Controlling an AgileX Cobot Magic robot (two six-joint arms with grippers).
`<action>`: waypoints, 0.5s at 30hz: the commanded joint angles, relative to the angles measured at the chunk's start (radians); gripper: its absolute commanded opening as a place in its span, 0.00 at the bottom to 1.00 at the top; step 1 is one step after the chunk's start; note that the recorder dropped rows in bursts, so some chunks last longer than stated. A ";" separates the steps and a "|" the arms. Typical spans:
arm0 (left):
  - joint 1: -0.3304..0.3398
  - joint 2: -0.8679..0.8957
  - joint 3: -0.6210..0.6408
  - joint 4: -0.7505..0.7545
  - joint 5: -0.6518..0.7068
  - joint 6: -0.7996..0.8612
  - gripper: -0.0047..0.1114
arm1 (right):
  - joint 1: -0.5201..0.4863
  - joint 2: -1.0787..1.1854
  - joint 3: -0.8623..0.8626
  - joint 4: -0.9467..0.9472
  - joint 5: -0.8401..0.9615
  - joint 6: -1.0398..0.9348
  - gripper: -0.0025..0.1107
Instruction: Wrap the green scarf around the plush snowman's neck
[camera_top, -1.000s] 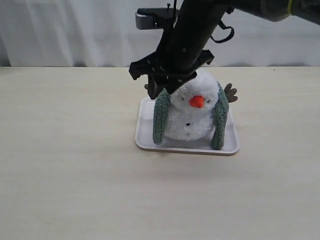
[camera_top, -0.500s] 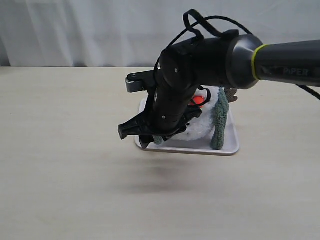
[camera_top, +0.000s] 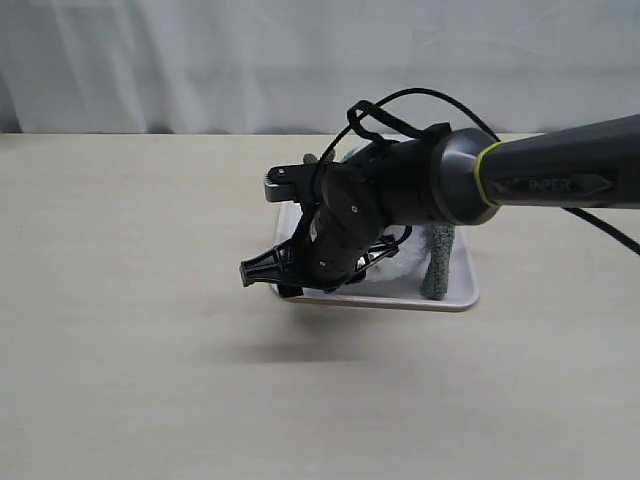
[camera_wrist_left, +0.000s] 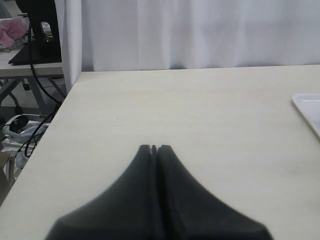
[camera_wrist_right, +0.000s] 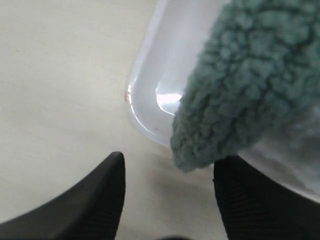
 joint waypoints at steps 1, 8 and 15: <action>0.002 -0.002 0.004 -0.006 -0.009 -0.003 0.04 | 0.001 0.019 0.004 -0.052 -0.036 0.041 0.48; 0.002 -0.002 0.004 -0.006 -0.009 -0.003 0.04 | 0.001 0.019 0.004 -0.255 -0.004 0.234 0.48; 0.002 -0.002 0.004 -0.006 -0.009 -0.003 0.04 | 0.001 0.019 0.004 -0.262 -0.085 0.247 0.42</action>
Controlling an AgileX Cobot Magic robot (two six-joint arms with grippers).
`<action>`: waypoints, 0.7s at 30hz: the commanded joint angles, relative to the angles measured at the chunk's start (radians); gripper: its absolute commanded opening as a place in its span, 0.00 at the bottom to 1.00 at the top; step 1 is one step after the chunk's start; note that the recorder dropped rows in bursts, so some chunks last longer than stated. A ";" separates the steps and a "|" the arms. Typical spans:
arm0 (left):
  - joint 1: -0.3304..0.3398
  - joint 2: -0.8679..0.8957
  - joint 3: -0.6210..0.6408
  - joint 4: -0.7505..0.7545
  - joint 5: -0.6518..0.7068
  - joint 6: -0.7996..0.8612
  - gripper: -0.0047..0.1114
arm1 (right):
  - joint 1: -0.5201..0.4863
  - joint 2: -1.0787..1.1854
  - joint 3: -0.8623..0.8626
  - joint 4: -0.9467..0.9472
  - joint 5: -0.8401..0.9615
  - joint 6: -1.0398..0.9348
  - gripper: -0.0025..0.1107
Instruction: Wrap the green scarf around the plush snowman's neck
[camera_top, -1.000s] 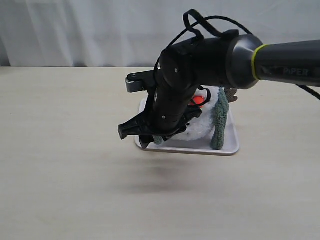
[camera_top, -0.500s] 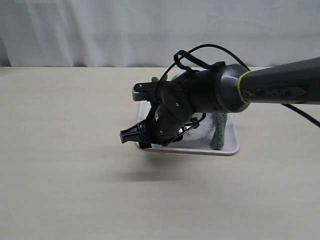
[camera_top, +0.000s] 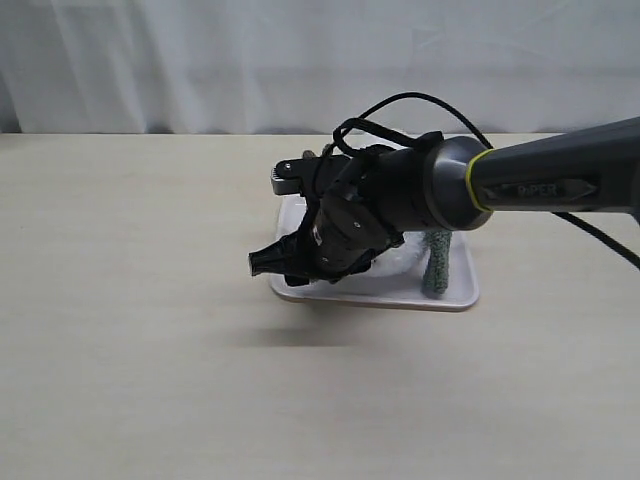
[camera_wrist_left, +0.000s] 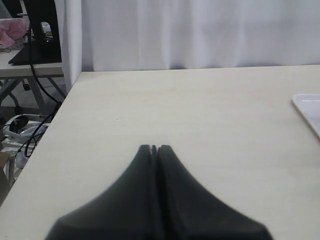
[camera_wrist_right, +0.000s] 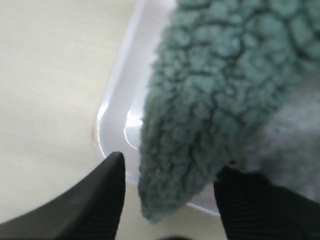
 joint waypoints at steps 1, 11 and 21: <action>0.002 -0.002 0.004 -0.006 -0.009 -0.003 0.04 | 0.001 -0.003 0.004 -0.012 -0.032 0.004 0.32; 0.002 -0.002 0.004 -0.006 -0.009 -0.003 0.04 | 0.001 -0.072 0.004 -0.010 0.284 -0.174 0.06; 0.002 -0.002 0.004 -0.006 -0.009 -0.003 0.04 | 0.001 -0.182 0.117 0.033 0.397 -0.269 0.06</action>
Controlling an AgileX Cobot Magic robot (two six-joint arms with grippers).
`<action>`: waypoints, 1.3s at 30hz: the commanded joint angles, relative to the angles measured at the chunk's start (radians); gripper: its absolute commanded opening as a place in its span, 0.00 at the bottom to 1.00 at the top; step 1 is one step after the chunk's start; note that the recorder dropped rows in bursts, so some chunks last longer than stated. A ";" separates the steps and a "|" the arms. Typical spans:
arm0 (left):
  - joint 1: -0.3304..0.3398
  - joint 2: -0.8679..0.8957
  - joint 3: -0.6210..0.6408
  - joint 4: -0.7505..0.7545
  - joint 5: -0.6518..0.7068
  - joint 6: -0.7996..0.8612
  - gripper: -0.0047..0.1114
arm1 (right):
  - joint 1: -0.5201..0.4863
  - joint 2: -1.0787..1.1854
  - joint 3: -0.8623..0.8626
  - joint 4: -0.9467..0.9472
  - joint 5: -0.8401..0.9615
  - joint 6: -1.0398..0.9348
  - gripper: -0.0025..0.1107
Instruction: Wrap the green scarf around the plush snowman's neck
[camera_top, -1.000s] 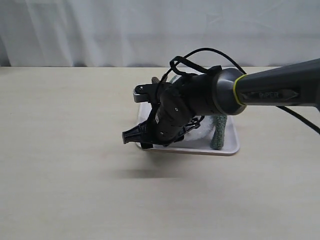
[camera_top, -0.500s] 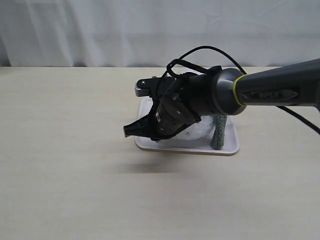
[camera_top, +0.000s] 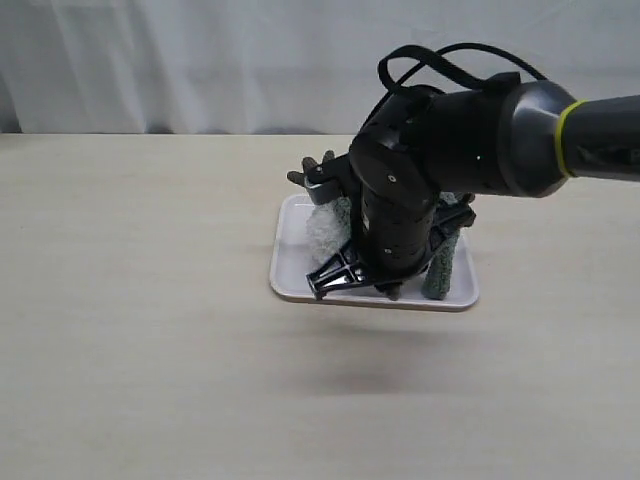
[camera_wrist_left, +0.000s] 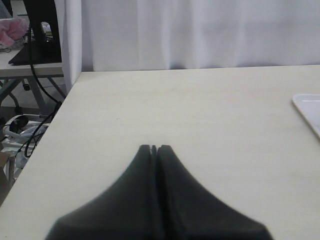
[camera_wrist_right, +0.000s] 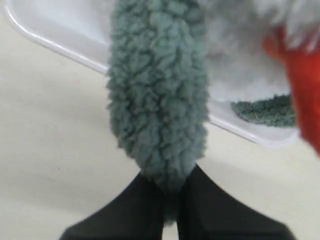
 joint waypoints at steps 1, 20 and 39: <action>0.002 -0.002 0.004 -0.006 -0.009 -0.003 0.04 | 0.001 -0.007 0.092 -0.003 -0.075 -0.014 0.06; 0.002 -0.002 0.004 -0.006 -0.009 -0.003 0.04 | 0.001 -0.007 0.164 -0.081 -0.161 0.044 0.06; 0.002 -0.002 0.004 -0.006 -0.009 -0.003 0.04 | 0.001 -0.099 0.164 0.013 0.055 -0.017 0.50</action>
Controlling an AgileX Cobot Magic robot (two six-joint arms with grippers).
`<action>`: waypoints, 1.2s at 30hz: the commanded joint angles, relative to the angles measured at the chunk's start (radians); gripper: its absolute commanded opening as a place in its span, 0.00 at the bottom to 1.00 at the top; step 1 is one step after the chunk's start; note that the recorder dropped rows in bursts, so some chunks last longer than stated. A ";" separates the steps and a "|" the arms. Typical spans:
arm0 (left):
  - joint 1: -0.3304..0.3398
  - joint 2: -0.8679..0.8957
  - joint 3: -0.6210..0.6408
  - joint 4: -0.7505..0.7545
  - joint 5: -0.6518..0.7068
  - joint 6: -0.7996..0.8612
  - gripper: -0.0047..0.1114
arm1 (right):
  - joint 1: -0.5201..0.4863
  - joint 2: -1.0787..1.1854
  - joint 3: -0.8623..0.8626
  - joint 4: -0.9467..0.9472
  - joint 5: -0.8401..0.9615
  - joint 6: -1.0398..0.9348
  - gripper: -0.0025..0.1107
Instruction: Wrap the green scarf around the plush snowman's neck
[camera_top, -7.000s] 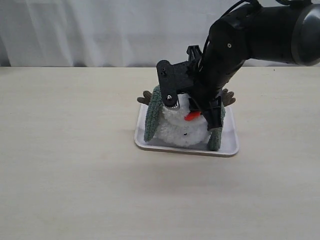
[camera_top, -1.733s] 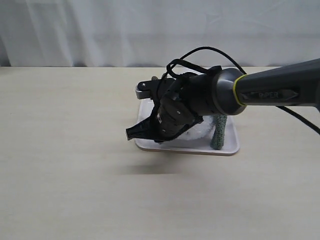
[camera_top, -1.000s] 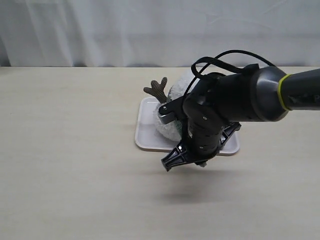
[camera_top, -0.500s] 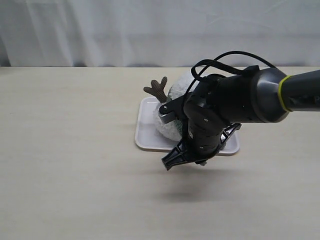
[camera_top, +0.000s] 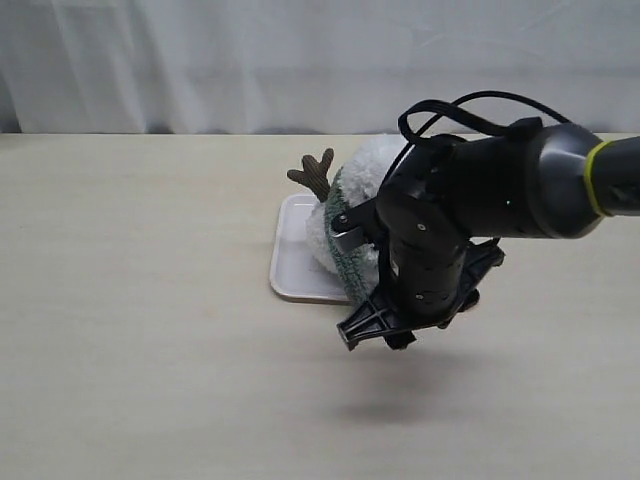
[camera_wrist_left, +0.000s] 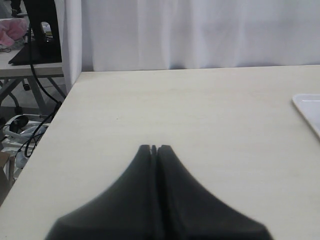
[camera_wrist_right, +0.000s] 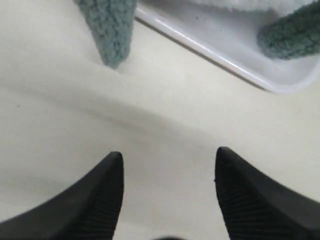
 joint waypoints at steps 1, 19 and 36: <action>0.002 -0.002 0.004 -0.006 -0.009 -0.003 0.04 | 0.001 -0.057 0.002 0.015 0.091 -0.009 0.50; 0.002 -0.002 0.004 -0.006 -0.009 -0.003 0.04 | -0.018 -0.165 0.228 -0.436 -0.232 0.506 0.50; 0.002 -0.002 0.004 -0.007 -0.009 -0.003 0.04 | -0.048 0.019 0.249 -0.988 -0.238 0.944 0.50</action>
